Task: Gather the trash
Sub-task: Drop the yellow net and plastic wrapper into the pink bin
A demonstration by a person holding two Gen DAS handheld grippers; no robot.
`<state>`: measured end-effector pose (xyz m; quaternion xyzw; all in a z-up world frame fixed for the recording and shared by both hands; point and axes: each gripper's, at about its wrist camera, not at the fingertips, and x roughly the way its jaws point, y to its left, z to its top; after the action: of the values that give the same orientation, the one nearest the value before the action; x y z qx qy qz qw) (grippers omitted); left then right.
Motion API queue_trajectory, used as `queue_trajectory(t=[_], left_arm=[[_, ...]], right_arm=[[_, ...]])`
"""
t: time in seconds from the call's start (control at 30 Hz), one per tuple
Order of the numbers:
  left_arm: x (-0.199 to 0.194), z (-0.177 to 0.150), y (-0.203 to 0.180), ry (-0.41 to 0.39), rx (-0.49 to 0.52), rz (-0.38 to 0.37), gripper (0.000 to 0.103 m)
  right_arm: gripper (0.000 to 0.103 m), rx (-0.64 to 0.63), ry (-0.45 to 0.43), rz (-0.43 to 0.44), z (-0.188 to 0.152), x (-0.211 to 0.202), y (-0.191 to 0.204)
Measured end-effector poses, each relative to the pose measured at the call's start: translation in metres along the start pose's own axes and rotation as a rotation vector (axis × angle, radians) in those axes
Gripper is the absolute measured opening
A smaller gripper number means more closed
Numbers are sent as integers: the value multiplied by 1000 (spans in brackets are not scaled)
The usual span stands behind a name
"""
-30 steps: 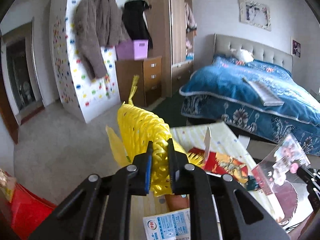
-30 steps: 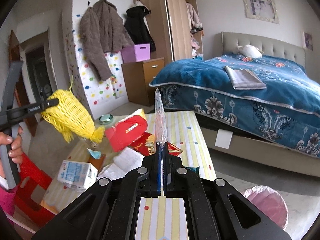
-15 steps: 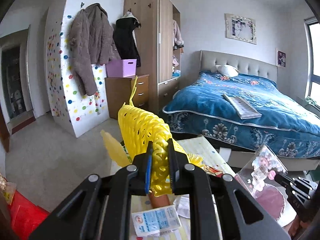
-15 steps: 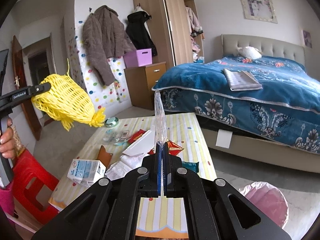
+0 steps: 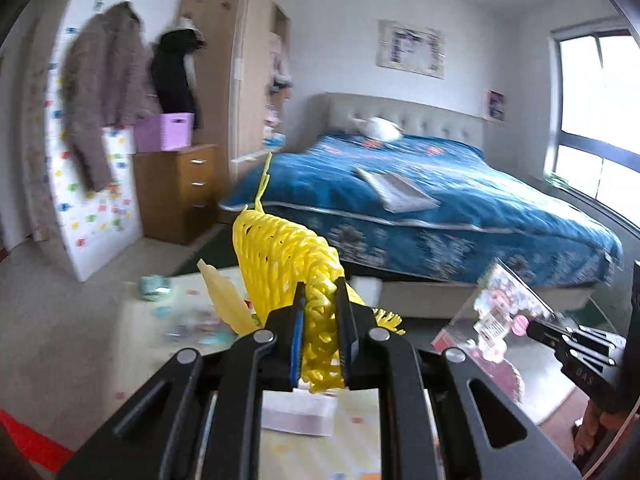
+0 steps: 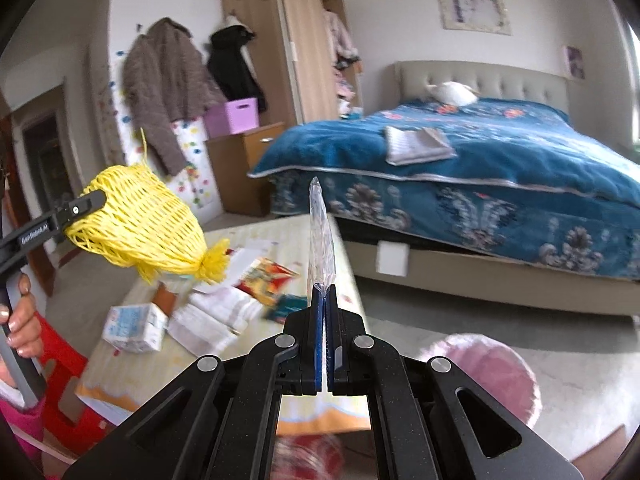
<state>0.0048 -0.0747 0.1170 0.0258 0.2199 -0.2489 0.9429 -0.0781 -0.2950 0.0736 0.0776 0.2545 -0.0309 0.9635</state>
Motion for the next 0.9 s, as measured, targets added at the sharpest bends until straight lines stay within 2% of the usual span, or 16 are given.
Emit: queue_trajectory(t=[0.17, 0.33, 0.53, 0.8, 0.87, 0.9], left_arm=[[32, -13, -58, 43, 40, -173, 12], [57, -24, -121, 59, 132, -302, 12], [96, -40, -170, 123, 214, -345, 13], [161, -56, -209, 253, 244, -354, 16], [177, -59, -215, 292, 235, -356, 30], [181, -59, -216, 300, 227, -359, 43]], right_arm=[[1, 63, 19, -96, -16, -15, -42], [1, 133, 50, -194, -38, -27, -85], [1, 205, 59, -264, -53, -26, -129], [1, 300, 140, -272, -74, 10, -178], [4, 311, 153, -269, -77, 17, -185], [6, 319, 168, -263, -79, 25, -191]])
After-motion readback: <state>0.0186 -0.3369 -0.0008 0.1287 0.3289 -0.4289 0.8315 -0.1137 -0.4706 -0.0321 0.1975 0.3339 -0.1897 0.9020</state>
